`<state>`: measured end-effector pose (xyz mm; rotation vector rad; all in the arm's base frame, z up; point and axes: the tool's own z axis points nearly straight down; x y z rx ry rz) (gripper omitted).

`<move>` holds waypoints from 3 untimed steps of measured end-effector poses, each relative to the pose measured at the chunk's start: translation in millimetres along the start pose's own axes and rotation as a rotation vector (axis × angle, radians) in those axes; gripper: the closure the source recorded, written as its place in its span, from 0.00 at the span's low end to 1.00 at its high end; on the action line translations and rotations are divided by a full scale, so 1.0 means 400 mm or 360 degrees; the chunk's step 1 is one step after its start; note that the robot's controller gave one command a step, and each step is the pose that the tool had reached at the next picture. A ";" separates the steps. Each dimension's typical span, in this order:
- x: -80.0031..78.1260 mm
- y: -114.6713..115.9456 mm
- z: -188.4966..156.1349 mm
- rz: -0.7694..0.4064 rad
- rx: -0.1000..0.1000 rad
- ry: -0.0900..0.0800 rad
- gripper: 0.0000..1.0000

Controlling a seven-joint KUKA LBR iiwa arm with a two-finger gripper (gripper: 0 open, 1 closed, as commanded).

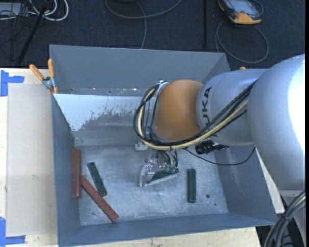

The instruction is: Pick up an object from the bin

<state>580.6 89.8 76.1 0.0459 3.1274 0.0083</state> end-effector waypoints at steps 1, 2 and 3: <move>0.000 -0.145 -0.008 -0.0056 0.0002 -0.0006 1.00; 0.000 -0.145 -0.008 -0.0056 0.0001 -0.0006 1.00; 0.043 -0.149 -0.483 -0.0084 0.0008 0.0027 1.00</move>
Offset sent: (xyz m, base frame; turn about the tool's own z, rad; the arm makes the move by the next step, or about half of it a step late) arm 0.0000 0.0000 0.0000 0.0000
